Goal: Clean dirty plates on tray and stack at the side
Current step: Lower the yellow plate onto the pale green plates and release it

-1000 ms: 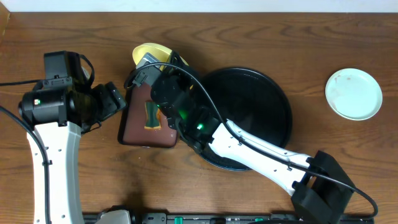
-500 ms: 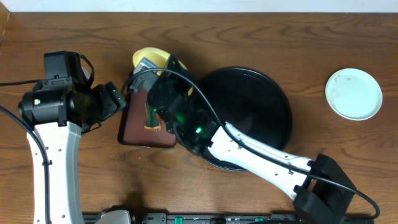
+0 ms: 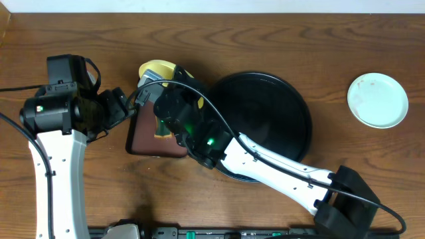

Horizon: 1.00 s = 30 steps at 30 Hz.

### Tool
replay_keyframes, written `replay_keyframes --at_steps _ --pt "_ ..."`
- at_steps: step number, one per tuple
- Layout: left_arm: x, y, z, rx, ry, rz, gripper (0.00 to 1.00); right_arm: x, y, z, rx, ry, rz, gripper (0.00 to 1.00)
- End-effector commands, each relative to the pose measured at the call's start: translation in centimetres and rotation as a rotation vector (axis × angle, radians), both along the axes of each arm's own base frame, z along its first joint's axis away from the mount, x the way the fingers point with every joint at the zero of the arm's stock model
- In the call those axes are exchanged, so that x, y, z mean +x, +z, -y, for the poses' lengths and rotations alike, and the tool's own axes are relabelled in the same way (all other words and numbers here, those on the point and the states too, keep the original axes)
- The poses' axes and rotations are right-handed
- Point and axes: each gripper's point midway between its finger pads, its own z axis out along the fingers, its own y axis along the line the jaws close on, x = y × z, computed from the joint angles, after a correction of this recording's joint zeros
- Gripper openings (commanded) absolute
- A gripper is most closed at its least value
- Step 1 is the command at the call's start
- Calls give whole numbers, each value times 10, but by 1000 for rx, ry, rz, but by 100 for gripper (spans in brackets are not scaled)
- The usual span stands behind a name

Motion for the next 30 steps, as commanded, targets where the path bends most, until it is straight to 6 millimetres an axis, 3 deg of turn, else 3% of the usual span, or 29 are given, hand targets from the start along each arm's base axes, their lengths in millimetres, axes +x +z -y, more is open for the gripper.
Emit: replay_keyframes --at_steps 1,3,6,14,18,25,30 --pt "2 6 0 -2 -8 17 89 2 18 8 22 -26 27 1" --pt "2 6 0 -2 -8 17 89 -1 19 5 -26 -11 40 1" --pt "2 6 0 -2 -8 17 89 5 26 13 111 -76 41 1" --pt "2 6 0 -2 -8 17 89 2 24 17 97 -100 37 1" --pt "2 6 0 -2 -8 17 89 9 24 35 166 -203 39 1" --pt "2 6 0 -2 -8 17 89 -1 -24 33 364 -155 -264 1" --pt "2 6 0 -2 -8 17 89 19 -11 98 735 -177 -608 1"
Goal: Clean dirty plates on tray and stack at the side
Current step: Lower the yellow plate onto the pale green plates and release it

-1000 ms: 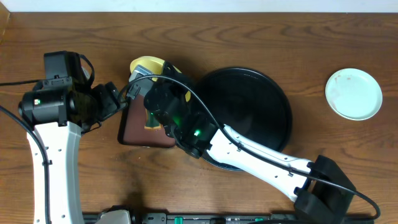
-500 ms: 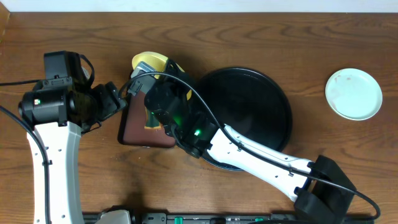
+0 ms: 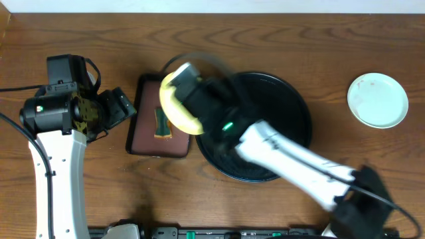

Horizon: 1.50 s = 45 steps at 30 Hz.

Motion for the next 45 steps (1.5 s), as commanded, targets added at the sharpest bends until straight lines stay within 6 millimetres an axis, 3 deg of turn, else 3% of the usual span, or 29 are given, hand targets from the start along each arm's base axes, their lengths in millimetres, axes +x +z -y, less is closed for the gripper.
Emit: replay_keyframes --at_steps 1,4,6,7,8,9,14,19,22,26,29,30,31,32,33,36,39,41,45 --pt "2 6 0 -2 -8 17 89 20 58 53 536 -67 -217 1" --pt "2 6 0 -2 -8 17 89 33 66 114 719 -159 -345 1" --pt "2 6 0 -2 -8 17 89 42 61 169 801 -282 -399 1" --pt "2 6 0 -2 -8 17 89 46 57 195 825 -345 -415 1" --pt "2 6 0 -2 -8 17 89 50 46 250 867 -489 -431 1" --pt "2 6 0 -2 -8 17 89 51 40 280 883 -564 -431 1" --pt "2 6 0 -2 -8 17 89 35 6 409 967 -899 -437 1" --pt "2 6 0 -2 -8 17 89 4 -45 508 1025 -1181 -465 1" --pt "2 6 0 -2 -8 17 89 -12 -79 543 1071 -1286 -507 1" --pt "2 6 0 -2 -8 17 89 -22 -118 559 1110 -1313 -594 1" --pt "2 6 0 -2 -8 17 89 -23 -130 564 1091 -1327 -606 1" --pt "2 6 0 -2 -8 17 89 -21 -129 566 1078 -1309 -593 14" --pt "2 6 0 -2 -8 17 89 -18 -128 568 1069 -1295 -576 35" --pt "2 6 0 -2 -8 17 89 -15 -124 569 1070 -1285 -559 48" --pt "2 6 0 -2 -8 17 89 -11 -117 569 1080 -1262 -535 53" --pt "2 6 0 -2 -8 17 89 2 -80 566 1112 -1157 -435 56" --pt "2 6 0 -2 -8 17 89 11 -22 555 1128 -1032 -304 58" --pt "2 6 0 -2 -8 17 89 11 21 537 1135 -931 -231 57" --pt "2 6 0 -3 -8 17 89 3 99 480 1115 -714 -127 57"
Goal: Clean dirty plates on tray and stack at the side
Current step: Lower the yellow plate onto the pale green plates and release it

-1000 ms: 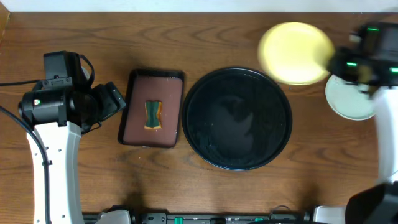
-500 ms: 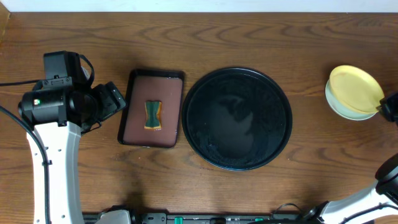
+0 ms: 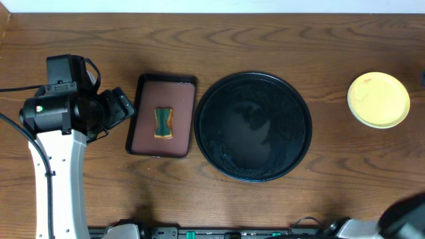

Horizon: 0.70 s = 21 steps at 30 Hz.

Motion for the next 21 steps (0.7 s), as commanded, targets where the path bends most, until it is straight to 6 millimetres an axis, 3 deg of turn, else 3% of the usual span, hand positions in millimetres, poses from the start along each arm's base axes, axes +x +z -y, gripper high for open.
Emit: replay_keyframes --at_steps 1,5,10,11,12,16,21 --pt "2 6 -1 5 -7 17 89 -7 95 -83 -83 231 229 57" --pt "2 6 -1 5 -7 17 89 -34 144 -166 -180 424 335 58" --pt "2 6 -1 5 -7 17 89 -81 177 -250 -229 620 430 64" --pt "2 6 -1 5 -7 17 89 -90 179 -260 -237 641 435 77" --pt "2 6 -1 5 -7 17 89 -99 180 -268 -244 655 432 99" --pt "2 6 -1 5 -7 17 89 -136 177 -292 -209 718 409 99" --pt "2 6 -1 5 -7 17 89 -171 163 -299 -172 737 337 99"
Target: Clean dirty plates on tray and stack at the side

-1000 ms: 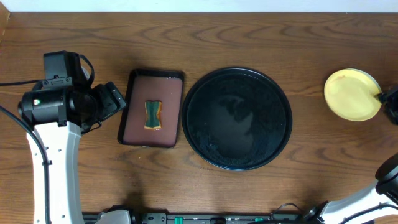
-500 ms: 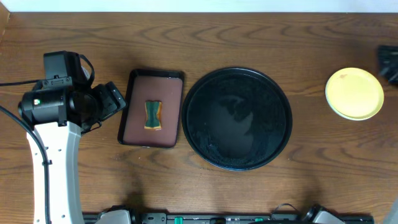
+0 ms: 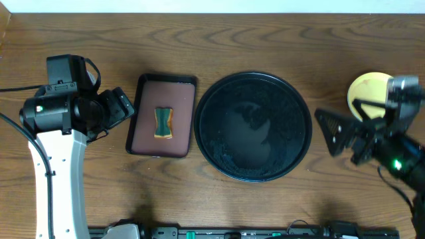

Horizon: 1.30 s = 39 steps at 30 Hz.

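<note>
A yellow plate (image 3: 367,88) lies at the table's right side, its right and lower parts hidden behind my right arm. My right gripper (image 3: 323,133) hovers just left of it, over the wood beside the round black tray (image 3: 254,126), with its fingers spread and nothing between them. The brown rectangular tray (image 3: 147,131) holds only a green-and-yellow sponge (image 3: 163,123). My left gripper (image 3: 123,107) sits by that tray's left edge; its jaws are a dark mass I cannot read.
The left arm's white link (image 3: 61,182) runs down the left side of the table. The right arm's body (image 3: 402,159) fills the right edge below the plate. The table's far edge runs along the top of the view.
The right arm, then nearly out of view at the lower right, now reaches in beside the yellow plate and covers part of it. Plate, trays, sponge and left arm have not moved.
My right gripper was over the brown tray with the yellow plate, and a pale green plate lay alone at the right. Then it held the yellow plate between the two trays. Later the yellow plate lay on the pale green one, let go. Now the gripper hovers empty beside it.
</note>
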### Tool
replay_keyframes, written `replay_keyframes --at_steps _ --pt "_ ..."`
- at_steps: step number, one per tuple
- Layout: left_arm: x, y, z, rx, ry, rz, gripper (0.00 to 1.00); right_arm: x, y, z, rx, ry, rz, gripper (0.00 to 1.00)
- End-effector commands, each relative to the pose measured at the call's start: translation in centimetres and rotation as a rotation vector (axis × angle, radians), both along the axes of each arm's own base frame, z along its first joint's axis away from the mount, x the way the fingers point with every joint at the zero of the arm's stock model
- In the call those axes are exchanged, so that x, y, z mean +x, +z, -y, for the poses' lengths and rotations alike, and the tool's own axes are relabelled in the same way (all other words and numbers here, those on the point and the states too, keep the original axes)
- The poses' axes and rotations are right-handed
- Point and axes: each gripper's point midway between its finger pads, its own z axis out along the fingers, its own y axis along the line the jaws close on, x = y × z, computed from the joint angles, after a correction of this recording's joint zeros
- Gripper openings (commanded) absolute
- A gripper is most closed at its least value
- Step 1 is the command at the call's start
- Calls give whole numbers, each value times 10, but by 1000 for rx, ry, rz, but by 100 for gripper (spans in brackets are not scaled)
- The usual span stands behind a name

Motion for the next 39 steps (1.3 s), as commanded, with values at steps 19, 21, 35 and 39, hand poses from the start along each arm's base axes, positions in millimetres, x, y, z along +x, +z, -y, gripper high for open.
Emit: replay_keyframes --at_steps 19,21,35,39 --pt "2 6 -1 5 -6 17 89 -26 -72 39 -373 -153 164 99" --pt "2 6 -1 5 -6 17 89 -26 -93 38 -371 -156 180 99" --pt "2 6 -1 5 -6 17 89 -9 -212 43 -366 -214 332 99" --pt "2 6 -1 5 -6 17 89 1 -225 46 -367 -241 376 99"
